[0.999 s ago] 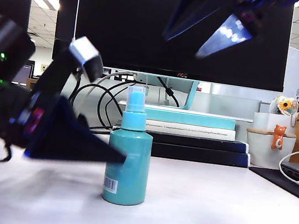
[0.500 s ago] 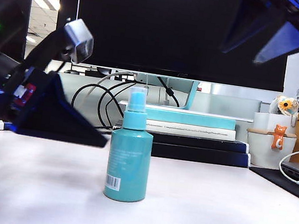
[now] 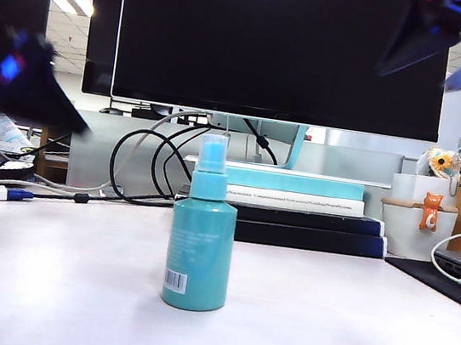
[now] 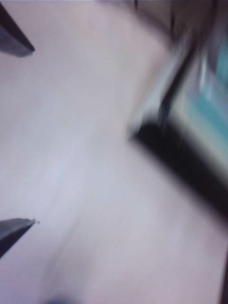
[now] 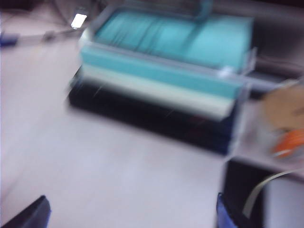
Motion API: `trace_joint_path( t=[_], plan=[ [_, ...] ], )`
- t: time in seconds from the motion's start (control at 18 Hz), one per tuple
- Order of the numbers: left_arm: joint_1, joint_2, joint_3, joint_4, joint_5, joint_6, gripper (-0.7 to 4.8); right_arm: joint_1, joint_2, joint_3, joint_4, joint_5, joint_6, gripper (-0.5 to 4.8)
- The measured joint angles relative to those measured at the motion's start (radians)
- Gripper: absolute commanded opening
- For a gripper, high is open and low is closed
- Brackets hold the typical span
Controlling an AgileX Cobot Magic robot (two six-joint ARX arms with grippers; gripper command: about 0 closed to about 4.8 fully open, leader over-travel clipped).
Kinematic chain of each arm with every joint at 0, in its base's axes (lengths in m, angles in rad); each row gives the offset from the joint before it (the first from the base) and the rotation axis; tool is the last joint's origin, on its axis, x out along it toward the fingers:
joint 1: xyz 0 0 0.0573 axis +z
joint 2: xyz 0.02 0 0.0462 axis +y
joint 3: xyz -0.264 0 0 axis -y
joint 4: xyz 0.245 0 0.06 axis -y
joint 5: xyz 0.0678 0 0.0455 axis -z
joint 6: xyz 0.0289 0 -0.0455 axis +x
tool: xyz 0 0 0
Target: Pick up the sprayer with the left hand, pick up its lid with the right hand then put the lid on the sprayer.
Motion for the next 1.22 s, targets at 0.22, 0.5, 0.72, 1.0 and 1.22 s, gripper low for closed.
trace_joint_path(
  t=[0.22,0.5,0.72,1.0,1.22],
  plan=[
    [0.108,-0.148,-0.043,0.064,-0.015,-0.100,4.79,0.000,-0.206,-0.132,0.127,0.073,0.003,4.25],
    [0.238,-0.320,-0.129,0.145,0.020,-0.181,4.20,-0.001,-0.425,-0.267,0.209,0.082,-0.040,1.22],
    [0.279,-0.395,-0.168,0.179,0.043,-0.227,3.95,-0.055,-0.529,-0.403,0.262,0.051,-0.032,0.08],
    [0.309,-0.594,-0.326,0.286,-0.018,-0.349,3.31,-0.224,-0.606,-0.465,0.343,-0.078,0.053,-0.04],
    [0.309,-0.786,-0.425,0.283,-0.094,-0.386,3.30,-0.328,-0.605,-0.539,0.401,-0.135,0.075,-0.04]
  ],
)
